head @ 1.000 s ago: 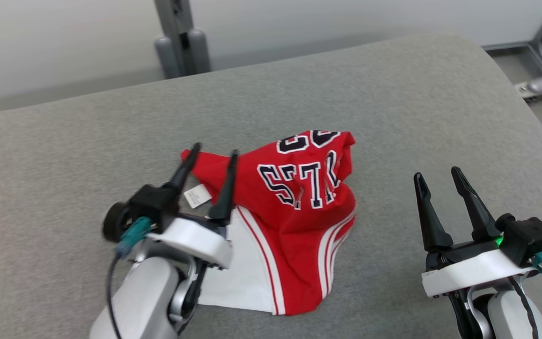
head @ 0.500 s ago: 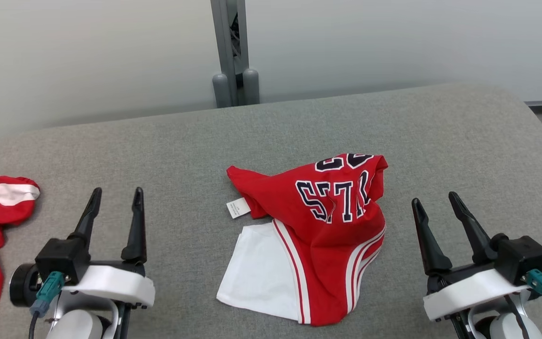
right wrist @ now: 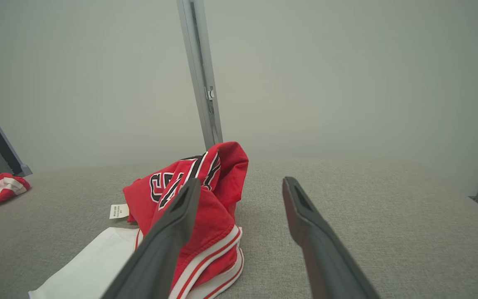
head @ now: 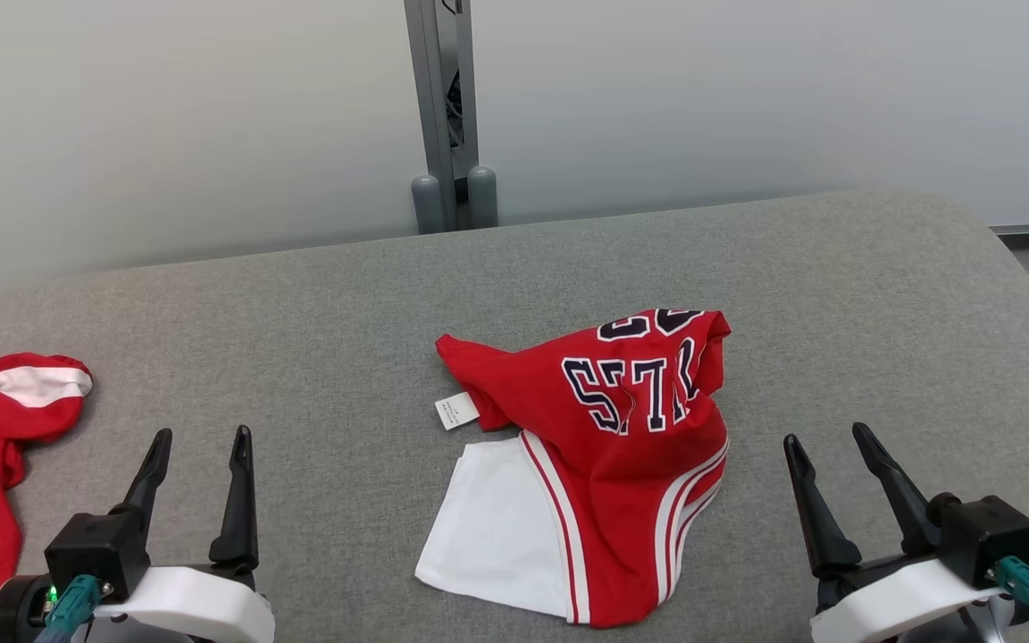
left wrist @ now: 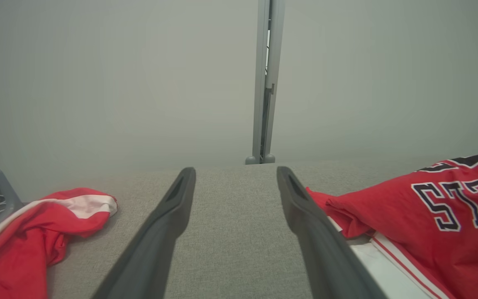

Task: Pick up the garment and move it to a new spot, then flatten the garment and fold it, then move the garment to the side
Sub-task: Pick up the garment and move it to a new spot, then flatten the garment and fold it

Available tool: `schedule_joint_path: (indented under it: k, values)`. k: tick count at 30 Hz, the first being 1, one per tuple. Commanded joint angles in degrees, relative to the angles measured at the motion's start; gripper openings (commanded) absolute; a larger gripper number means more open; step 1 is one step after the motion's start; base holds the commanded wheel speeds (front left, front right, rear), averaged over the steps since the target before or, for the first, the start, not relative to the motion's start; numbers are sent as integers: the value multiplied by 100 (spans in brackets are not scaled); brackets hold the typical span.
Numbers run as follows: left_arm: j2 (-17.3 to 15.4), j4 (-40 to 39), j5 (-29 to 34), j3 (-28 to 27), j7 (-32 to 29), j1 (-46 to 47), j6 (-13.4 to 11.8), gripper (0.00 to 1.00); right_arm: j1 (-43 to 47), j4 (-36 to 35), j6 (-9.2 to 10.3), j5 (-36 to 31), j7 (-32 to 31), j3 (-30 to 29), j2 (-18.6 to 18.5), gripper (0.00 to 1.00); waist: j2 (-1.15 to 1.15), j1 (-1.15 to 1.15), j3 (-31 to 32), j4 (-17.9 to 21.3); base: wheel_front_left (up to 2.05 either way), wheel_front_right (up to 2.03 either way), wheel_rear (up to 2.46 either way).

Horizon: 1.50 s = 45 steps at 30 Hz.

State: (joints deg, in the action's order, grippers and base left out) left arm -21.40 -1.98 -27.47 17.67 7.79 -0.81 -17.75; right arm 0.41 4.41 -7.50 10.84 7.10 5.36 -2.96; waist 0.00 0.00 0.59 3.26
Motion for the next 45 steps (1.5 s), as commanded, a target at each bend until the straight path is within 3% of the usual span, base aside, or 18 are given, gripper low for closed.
schedule_joint_path:
  k: [1, 27, 32, 45]
  values:
    - [-54, -64, -21, -35, -7, -58, -52, 100, 36, -43, 1, -11, -9, -39, -17, 100, 0, 0, -1, -2, 0, 0, 0]
    - [-116, -367, -28, 68, -264, -56, -207, 100, -38, -78, 1, 28, -53, 88, -4, 100, 0, 0, -49, -219, 0, 0, 0]
    - [-76, -386, 1, 125, -288, 65, -194, 100, -293, -16, 1, 75, -301, 674, -72, 100, 0, 0, -196, -349, 0, 0, 0]
    - [213, -117, 33, 392, -120, 537, -47, 100, -1556, 1206, 2, 500, -719, 3312, -597, 100, 0, 0, -931, -850, 0, 0, 0]
